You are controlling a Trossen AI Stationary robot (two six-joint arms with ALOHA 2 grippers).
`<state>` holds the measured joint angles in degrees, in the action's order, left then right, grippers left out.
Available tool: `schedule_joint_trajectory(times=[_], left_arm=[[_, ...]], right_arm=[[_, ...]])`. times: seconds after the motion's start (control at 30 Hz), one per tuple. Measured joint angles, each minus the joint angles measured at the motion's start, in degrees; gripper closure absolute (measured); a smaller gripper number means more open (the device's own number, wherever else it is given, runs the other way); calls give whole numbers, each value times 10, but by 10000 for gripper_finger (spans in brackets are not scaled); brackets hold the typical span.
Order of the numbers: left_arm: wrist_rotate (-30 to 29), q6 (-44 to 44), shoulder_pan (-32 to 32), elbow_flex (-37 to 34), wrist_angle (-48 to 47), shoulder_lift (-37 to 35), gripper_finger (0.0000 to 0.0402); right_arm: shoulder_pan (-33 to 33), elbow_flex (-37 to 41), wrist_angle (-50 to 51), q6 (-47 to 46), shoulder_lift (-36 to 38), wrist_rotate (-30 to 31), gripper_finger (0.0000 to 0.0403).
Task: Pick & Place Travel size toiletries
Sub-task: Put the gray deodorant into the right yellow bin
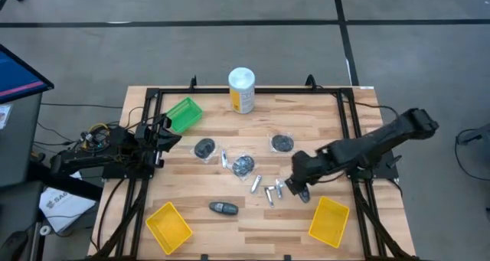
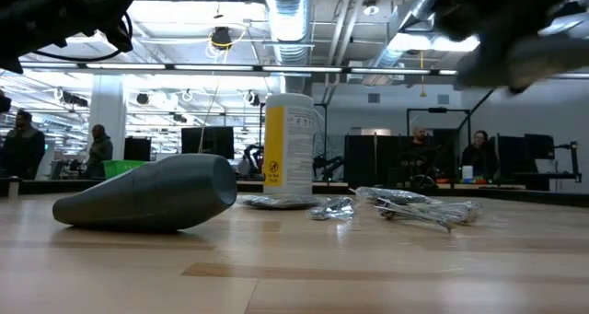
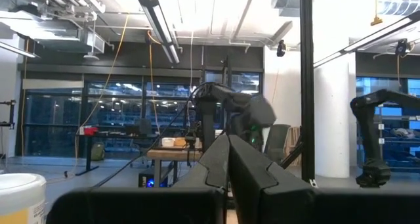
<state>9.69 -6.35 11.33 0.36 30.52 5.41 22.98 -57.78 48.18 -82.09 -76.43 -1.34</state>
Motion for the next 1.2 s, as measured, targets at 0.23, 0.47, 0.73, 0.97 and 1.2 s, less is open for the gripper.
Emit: schedule_joint_trajectory(times=[0.23, 0.47, 0.73, 0.97, 1.2], left_arm=[[0, 0, 0, 0, 2, 0, 400], [0, 0, 0, 0, 5, 0, 400], [0, -1, 0, 0, 5, 0, 400], [-2, -1, 0, 0, 6, 0, 400], [-2, -1, 0, 0, 7, 0, 400]], right_arm=[[153, 1, 66, -278, 19, 5, 193], [260, 2, 94, -476, -29, 13, 199], [268, 1, 54, -490, -124, -28, 184], [268, 1, 53, -494, -144, -44, 192], [268, 1, 50, -497, -143, -49, 149]])
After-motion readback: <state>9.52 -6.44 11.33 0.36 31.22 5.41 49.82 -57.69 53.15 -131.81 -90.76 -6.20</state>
